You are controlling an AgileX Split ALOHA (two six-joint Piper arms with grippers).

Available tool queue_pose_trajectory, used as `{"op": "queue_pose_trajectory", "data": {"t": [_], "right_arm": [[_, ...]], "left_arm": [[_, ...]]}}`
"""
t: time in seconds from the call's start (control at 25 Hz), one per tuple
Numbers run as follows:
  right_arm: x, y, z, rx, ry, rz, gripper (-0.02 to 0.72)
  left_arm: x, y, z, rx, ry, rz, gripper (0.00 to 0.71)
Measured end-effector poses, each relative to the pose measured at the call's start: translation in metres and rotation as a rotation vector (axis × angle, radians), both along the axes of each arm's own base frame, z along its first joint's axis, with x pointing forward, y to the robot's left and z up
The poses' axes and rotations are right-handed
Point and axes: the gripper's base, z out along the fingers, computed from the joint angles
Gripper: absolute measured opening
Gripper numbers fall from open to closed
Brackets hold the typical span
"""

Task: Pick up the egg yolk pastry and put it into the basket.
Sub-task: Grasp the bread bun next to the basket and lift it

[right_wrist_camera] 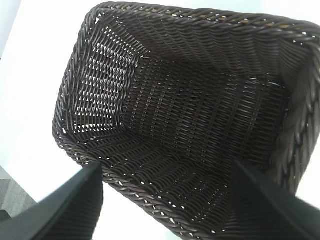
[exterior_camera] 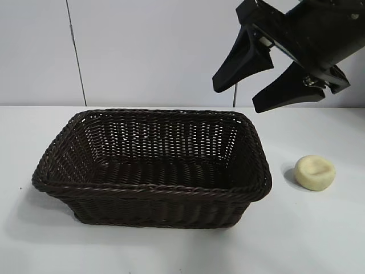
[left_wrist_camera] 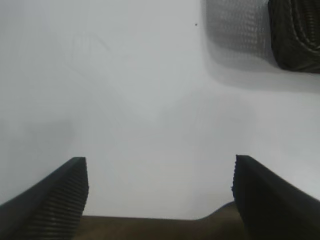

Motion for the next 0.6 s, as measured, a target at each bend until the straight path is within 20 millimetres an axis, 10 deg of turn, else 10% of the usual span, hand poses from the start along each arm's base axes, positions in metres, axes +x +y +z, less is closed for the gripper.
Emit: {"op": "queue_pose_trajectory", "data": {"t": [0.24,0.6], "right_arm": [[0.0,-0.006,-0.002,-0.06,0.043,-0.027,0.517],[0.033,-0.057,0.009,-0.174,0.134,-0.169,0.517]], "left_arm": [[-0.035,0.001,0.002,-0.008,-0.226,0.0,0.574],[-0.035,0.001,0.002,-0.008,-0.226,0.0,0.574]]}}
